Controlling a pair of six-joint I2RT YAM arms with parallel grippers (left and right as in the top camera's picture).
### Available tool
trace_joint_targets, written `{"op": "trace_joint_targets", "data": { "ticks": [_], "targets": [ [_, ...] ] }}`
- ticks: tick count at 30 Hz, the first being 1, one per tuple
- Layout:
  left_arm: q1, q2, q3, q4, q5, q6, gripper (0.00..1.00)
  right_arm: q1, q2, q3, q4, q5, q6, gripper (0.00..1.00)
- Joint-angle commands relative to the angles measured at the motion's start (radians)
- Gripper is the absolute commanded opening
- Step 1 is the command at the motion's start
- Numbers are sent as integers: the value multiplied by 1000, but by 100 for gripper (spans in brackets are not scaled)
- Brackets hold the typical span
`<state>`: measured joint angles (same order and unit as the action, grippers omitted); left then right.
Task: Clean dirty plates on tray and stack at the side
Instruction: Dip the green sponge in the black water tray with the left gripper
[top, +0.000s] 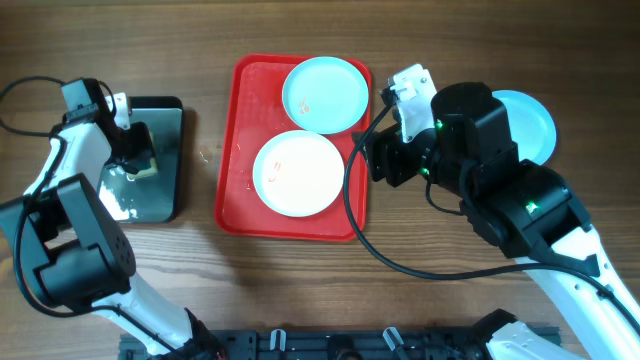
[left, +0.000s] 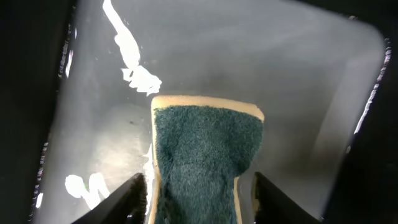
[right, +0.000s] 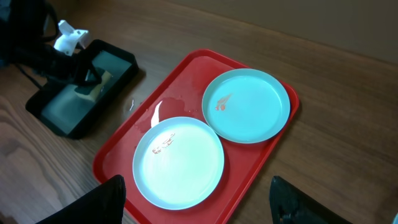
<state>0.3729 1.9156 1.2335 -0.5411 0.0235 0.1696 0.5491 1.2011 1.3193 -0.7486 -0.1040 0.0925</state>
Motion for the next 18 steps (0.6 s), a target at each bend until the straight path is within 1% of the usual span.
{"op": "trace_joint_targets", "data": {
  "ticks": [1,3,13,18],
  "targets": [
    [-2,-23,8,0,1,-6,47,0,-5,10,-2,2,15,74],
    [-2,-23,8,1,1,-6,45,0,-5,10,-2,-1,15,74],
    [-2,-14,8,5,2,-6,44,0,-5,10,-2,-1,15,74],
    [-2,2,8,7,10,-6,37,0,-5,10,-2,-1,16,74]
  ]
}}
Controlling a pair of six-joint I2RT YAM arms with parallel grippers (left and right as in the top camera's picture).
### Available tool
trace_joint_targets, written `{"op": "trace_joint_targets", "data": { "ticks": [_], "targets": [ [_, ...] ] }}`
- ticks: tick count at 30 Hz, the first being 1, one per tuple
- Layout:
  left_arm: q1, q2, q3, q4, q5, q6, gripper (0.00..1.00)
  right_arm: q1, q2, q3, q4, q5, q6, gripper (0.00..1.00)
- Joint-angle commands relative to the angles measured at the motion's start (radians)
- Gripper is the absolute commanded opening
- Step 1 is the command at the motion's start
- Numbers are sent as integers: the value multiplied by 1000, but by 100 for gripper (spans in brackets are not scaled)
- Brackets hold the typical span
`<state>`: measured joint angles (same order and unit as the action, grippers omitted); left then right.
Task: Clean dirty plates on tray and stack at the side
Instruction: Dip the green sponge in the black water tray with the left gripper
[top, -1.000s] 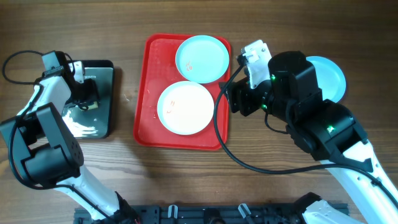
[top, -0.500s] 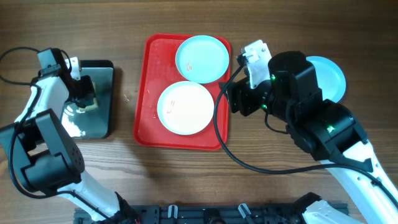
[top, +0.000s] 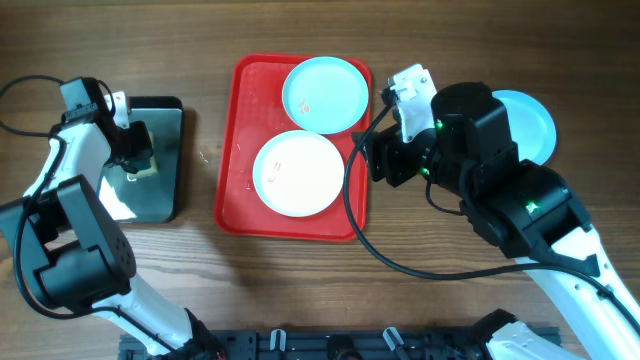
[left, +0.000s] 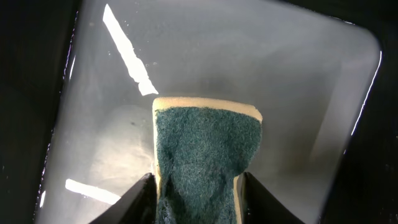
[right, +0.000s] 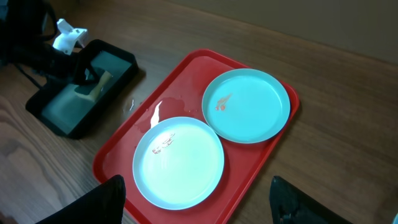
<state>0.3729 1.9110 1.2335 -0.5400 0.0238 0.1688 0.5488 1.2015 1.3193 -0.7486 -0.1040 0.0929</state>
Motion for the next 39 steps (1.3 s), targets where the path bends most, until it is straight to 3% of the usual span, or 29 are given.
{"op": "trace_joint_targets", "data": {
  "ticks": [1,14,18,25,34,39],
  "targets": [
    [-2,7,8,7,12,-5,37,1,-6,10,-1,-1,15,74],
    [-2,48,8,13,17,-5,37,1,-6,10,-1,-1,15,74],
    [-2,56,8,14,35,-6,33,1,-6,10,-1,-1,16,74],
    [-2,56,8,17,34,-21,5,1,-6,10,-1,-1,16,74],
    [-2,51,9,5,34,-21,4,1,-6,10,-1,-1,15,74],
    [-2,-39,16,4,34,-47,4,1,-6,10,0,0,15,74]
  ]
}}
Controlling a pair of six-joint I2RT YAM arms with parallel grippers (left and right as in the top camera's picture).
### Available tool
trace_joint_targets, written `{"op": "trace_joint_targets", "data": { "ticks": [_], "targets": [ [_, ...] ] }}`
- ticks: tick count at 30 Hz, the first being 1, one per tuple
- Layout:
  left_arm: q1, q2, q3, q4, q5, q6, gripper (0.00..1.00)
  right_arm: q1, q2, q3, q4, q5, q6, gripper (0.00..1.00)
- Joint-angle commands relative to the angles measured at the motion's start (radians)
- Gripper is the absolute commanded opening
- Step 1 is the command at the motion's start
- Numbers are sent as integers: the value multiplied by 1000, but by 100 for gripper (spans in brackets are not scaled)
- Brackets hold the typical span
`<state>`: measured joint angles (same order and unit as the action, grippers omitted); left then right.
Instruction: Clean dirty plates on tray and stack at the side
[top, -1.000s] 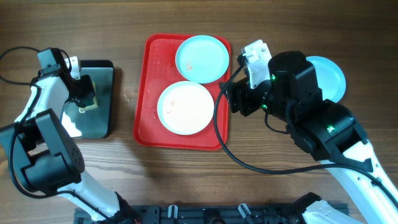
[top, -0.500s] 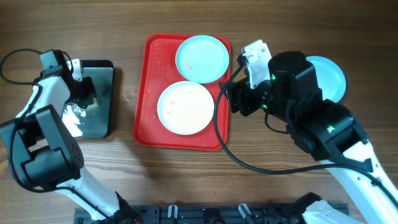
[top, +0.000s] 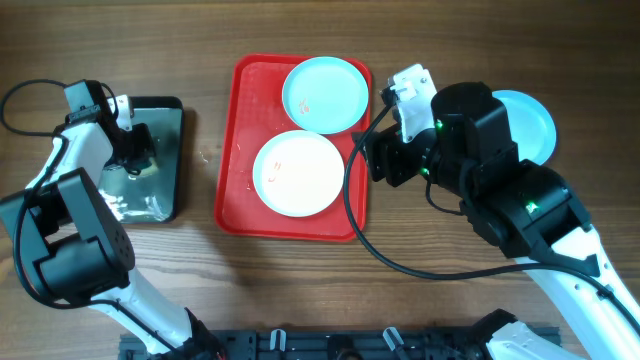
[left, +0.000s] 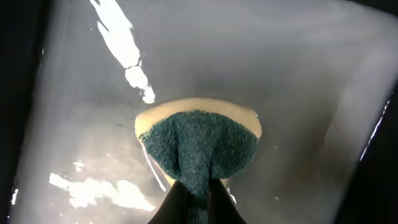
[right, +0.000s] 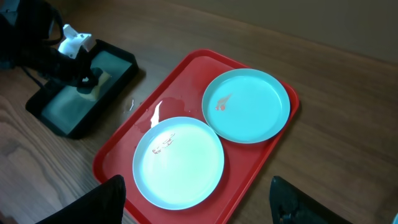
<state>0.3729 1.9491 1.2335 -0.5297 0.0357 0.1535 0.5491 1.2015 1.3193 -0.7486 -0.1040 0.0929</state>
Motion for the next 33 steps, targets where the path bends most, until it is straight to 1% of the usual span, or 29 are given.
{"op": "trace_joint_targets", "data": {
  "ticks": [1,7,18,22,24,28,30,33],
  "targets": [
    [-2,-110,18,-7,22,-31,4,0,-6,10,0,0,15,74],
    [-2,-227,18,-22,18,-31,4,0,-6,10,10,0,15,74],
    [-9,-241,18,-91,18,-32,4,0,-20,10,5,-1,20,74],
    [-31,-278,18,-115,25,-61,4,0,-62,10,2,0,14,74],
    [-66,-313,18,-122,39,-61,4,0,-85,10,3,4,12,75],
    [-187,-384,18,-135,40,-67,4,0,-110,10,-2,22,13,75],
    [-251,-397,18,-136,34,-103,4,0,-111,10,-17,56,18,74],
    [-331,-394,14,-137,39,-164,4,0,-105,10,-49,130,68,75]
  ]
}}
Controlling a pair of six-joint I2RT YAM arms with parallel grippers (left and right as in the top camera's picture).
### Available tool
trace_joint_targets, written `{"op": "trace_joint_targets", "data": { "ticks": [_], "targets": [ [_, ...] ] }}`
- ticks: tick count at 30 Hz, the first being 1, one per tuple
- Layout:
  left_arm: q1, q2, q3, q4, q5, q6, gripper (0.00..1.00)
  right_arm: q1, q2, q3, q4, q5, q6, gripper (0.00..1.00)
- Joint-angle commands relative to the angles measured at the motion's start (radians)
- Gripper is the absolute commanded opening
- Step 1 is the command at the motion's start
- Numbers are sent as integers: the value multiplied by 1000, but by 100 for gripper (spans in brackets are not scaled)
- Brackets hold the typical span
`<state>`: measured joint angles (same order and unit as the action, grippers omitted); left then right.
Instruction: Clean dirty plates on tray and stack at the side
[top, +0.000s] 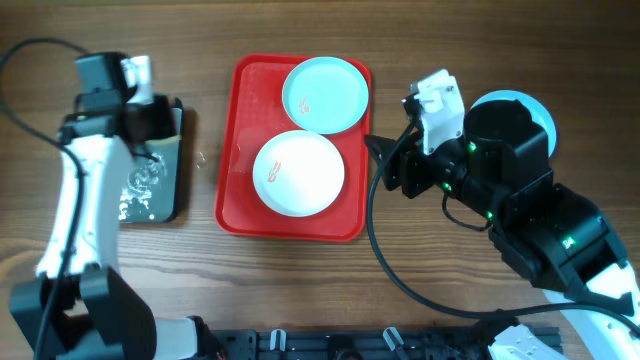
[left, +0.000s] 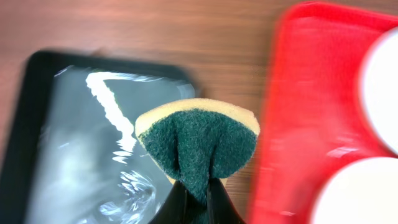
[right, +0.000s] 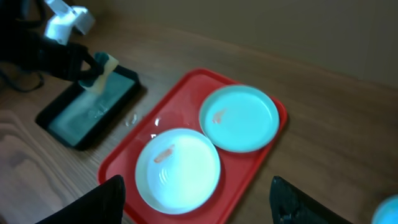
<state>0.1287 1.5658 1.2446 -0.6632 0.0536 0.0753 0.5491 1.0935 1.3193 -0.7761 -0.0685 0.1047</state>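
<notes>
My left gripper (left: 194, 186) is shut on a green and yellow sponge (left: 196, 140), pinched into a fold. It hangs over the right edge of the black water basin (left: 74, 143), close to the red tray (left: 292, 93). On the tray (top: 232, 190) lie a light blue plate (top: 325, 93) and a white plate (top: 298, 172), each with a reddish smear. Right of the tray, my right gripper (right: 205, 211) is open and empty, with both plates below and ahead of it. In the right wrist view the sponge (right: 102, 67) shows above the basin (right: 87, 109).
Another light blue plate (top: 500, 97) lies on the table to the right, mostly hidden under my right arm. The basin water (top: 140, 185) is rippled. Small drops mark the wood (top: 205, 155) between basin and tray.
My left gripper has risen out of the basin water with the sponge and now holds it over the basin's right edge, nearer the tray. My right arm has shifted a little to the right.
My left gripper stood open astride the sponge lying in the basin water. Then its fingers were closer on the sponge's sides, then shut with the sponge folded in the water. Now the sponge is held in the air beside the tray. The plates have not moved.
</notes>
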Motion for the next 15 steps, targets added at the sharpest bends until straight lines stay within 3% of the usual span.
{"op": "trace_joint_targets", "data": {
  "ticks": [1,8,15],
  "targets": [
    [-112,-10,3,-4,35,-89,4,0,7,10,-32,107,61,75],
    [-274,3,-1,18,68,-116,4,-38,31,10,-67,106,110,75],
    [-336,102,-2,23,75,-180,4,-111,140,10,-127,39,161,73]
  ]
}}
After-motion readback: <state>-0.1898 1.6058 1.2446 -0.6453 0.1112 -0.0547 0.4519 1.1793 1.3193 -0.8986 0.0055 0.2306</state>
